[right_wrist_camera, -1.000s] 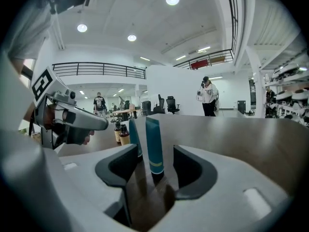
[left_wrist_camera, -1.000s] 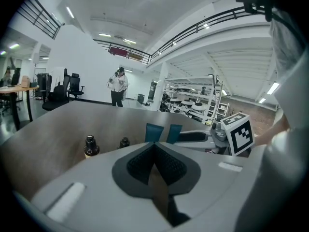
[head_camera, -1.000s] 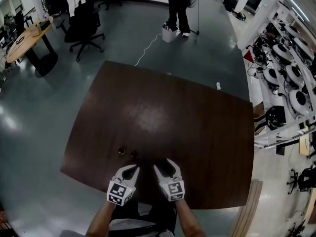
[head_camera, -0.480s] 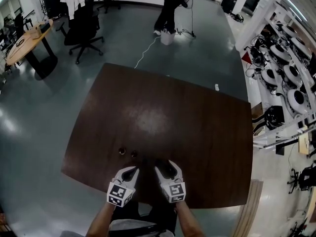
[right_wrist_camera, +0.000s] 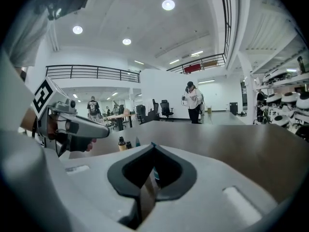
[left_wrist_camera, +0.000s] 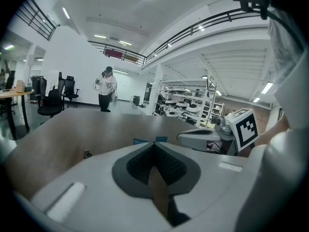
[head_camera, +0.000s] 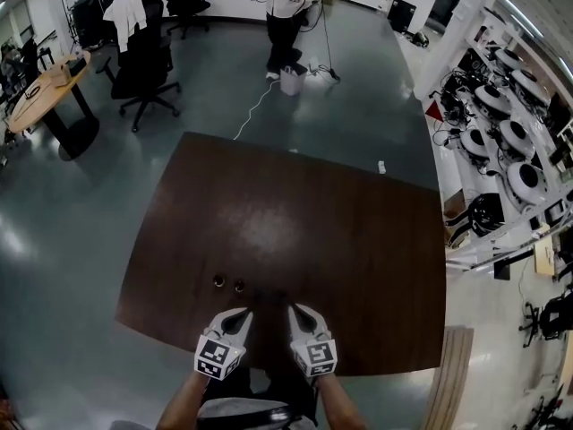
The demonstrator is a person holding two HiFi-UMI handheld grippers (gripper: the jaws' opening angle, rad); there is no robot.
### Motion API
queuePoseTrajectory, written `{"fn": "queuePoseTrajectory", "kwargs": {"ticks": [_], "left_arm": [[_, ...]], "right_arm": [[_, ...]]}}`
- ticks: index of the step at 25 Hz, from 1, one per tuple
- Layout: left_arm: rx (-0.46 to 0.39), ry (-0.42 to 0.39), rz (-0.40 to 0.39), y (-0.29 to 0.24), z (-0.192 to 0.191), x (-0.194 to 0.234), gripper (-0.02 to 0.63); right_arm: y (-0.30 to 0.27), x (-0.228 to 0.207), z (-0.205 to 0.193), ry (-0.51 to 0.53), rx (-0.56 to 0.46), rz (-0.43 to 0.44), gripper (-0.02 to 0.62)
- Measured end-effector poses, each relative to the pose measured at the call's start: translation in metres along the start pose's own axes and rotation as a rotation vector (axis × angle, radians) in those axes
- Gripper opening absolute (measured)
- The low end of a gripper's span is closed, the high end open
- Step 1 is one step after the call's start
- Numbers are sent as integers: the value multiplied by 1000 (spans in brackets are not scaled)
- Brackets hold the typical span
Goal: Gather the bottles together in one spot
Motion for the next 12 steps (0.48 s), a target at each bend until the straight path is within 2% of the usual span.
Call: {"fn": "queuePoseTrajectory", "kwargs": {"ticks": [12], "left_arm": [[-19, -48, -55, 11, 38, -16, 0]], "right_arm": [[18, 15, 45, 10, -10, 11, 2]]}}
Point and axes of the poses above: the fingertips, and each gripper's own axes: y backward along the fingers, x to its left, z out of its top, the point moved 7 cm from there along y, backward along the fingers, and after that the axes turned 11 degrees about z, right-handed, at the moved point
